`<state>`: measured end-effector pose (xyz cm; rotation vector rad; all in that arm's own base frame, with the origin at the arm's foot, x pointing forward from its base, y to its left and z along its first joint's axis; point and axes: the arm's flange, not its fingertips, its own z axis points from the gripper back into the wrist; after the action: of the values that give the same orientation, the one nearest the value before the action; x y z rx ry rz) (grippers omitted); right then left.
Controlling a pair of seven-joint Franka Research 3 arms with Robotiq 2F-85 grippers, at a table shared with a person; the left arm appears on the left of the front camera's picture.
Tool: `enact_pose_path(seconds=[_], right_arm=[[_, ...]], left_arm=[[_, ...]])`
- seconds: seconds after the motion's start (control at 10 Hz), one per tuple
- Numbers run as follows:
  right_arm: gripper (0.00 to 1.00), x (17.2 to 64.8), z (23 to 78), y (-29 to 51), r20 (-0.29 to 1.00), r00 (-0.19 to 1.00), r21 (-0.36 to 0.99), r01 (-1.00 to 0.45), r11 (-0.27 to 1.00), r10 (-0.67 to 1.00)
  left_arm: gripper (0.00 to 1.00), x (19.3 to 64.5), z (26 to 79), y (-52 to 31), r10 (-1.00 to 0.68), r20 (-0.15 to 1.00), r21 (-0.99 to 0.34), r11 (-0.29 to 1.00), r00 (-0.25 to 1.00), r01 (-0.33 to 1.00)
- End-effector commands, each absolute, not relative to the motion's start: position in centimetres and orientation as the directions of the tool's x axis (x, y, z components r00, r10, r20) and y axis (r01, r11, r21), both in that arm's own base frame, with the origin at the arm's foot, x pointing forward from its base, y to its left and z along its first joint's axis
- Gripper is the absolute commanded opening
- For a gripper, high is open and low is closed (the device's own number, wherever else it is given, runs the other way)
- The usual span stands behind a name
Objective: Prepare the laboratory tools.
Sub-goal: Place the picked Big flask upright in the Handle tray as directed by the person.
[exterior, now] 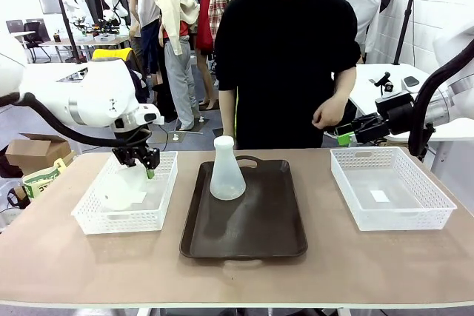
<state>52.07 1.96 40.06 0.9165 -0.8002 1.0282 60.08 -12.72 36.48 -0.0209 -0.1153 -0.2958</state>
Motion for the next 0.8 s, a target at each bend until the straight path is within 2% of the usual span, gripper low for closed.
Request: enact_pose_path(seconds=[0.0,0.7], right_arm=[[1.0,52.0,40.1,2.0,0.873,0.33,0.254,-0.936,0.242,0.358],[1.0,52.0,40.1,2.0,0.873,0.33,0.254,-0.936,0.242,0.358]], left_arm=[[0.0,57.8,39.1,-12.8,-0.247,0.104,-0.01,0.968,0.963,0.25],[0.0,53.7,45.6,-11.8,-0.256,0.185,-0.023,0.964,0.949,0.265]])
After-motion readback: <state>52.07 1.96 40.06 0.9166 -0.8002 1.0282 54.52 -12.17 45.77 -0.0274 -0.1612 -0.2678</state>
